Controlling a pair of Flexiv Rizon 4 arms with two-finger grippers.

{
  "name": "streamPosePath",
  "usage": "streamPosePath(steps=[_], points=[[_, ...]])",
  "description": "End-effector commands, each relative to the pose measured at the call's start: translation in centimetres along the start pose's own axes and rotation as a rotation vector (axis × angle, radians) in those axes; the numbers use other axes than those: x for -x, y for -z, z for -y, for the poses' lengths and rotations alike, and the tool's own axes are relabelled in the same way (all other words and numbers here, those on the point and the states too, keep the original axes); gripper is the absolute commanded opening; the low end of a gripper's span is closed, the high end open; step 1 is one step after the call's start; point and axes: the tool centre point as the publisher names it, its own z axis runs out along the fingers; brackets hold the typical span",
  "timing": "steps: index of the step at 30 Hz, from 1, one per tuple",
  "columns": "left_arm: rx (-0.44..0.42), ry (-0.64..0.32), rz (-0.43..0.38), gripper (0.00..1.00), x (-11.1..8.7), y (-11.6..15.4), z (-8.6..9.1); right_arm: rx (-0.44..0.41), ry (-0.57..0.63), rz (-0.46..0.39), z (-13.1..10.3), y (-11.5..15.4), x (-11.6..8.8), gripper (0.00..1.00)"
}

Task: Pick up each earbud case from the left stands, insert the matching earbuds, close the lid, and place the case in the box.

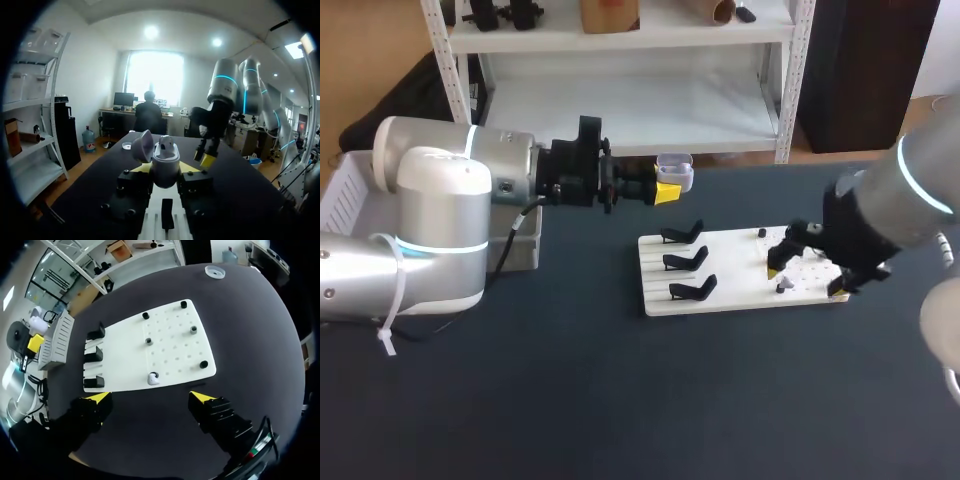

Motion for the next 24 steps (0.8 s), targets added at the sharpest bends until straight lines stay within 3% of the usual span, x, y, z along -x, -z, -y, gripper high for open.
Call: streamPosePath(steps=[1, 8, 10, 14, 15, 19, 20, 21, 24], points=[[0.003, -0.001, 0.002, 0.00, 0.0, 0.0, 0.1, -0.074, -0.033, 0.035, -0.1, -0.2, -0.8, 1.00], [0.003, -0.001, 0.002, 0.00, 0.0, 0.0, 0.1, -0.125, -0.107, 0.033, -0.3, -0.4, -0.5, 1.00], [0.003, -0.001, 0.002, 0.00, 0.0, 0.0, 0.1, -0.120, -0.123, 0.026, -0.4, -0.6, -0.5, 0.85], [0.003, -0.001, 0.002, 0.00, 0.0, 0.0, 0.1, -0.123, -0.127, 0.018, -0.3, -1.1, -0.6, 0.87], [0.003, -0.001, 0.002, 0.00, 0.0, 0.0, 0.1, -0.121, -0.132, 0.014, -0.3, -1.2, -0.6, 0.77], [0.003, -0.001, 0.002, 0.00, 0.0, 0.0, 0.1, -0.100, -0.120, -0.002, 0.0, -1.7, -0.5, 0.77], [0.003, -0.001, 0.002, 0.00, 0.0, 0.0, 0.1, -0.100, -0.120, -0.008, 0.0, -1.9, -0.5, 0.74], [0.003, -0.001, 0.002, 0.00, 0.0, 0.0, 0.1, -0.090, -0.106, -0.018, 0.0, -2.1, -0.4, 0.64], [0.003, -0.001, 0.002, 0.00, 0.0, 0.0, 0.1, -0.080, -0.071, -0.030, 0.0, -2.6, -0.4, 0.62]])
